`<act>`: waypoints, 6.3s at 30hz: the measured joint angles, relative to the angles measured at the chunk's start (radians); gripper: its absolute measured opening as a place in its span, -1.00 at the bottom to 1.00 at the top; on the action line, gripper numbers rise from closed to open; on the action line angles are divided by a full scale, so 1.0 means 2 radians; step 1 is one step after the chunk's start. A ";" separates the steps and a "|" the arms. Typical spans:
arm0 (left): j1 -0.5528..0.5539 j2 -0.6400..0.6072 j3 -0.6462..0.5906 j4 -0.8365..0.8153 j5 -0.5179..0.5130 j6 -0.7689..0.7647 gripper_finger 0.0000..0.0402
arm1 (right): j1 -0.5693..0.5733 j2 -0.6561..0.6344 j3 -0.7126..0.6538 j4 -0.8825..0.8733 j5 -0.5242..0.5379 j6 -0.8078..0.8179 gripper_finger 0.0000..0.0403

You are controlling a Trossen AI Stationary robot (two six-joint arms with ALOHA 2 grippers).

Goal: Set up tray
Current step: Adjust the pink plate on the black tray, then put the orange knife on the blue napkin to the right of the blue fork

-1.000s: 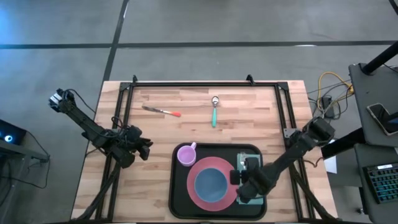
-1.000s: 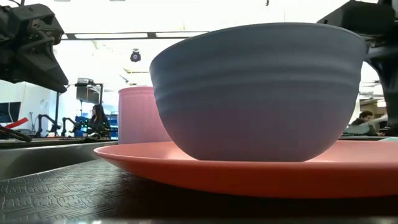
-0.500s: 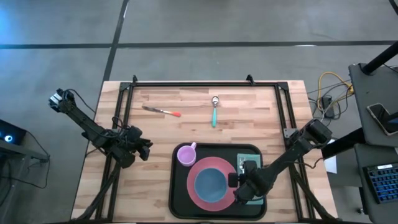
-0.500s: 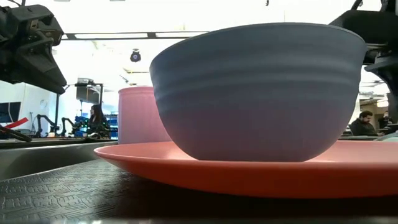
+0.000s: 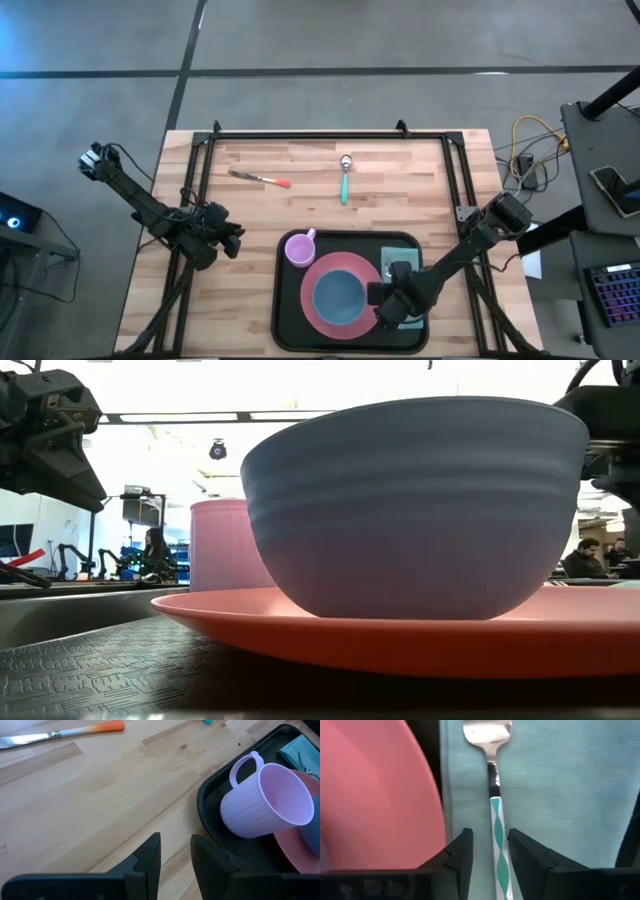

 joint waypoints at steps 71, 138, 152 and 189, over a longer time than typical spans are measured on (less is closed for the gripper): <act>0.636 0.293 0.108 0.181 0.311 1.074 -0.48 | -0.163 -0.086 0.161 -0.307 0.213 -0.415 -0.45; 0.665 0.347 0.145 0.142 0.358 1.020 -0.97 | -0.216 -0.105 0.136 -0.120 0.269 -0.491 -0.72; 0.576 0.263 0.146 0.155 0.354 0.962 -0.97 | -0.360 -0.120 0.110 0.068 0.136 -0.629 -0.72; 0.351 0.155 0.148 0.261 0.177 1.143 -0.97 | -0.449 -0.103 0.064 0.278 -0.234 -0.637 0.06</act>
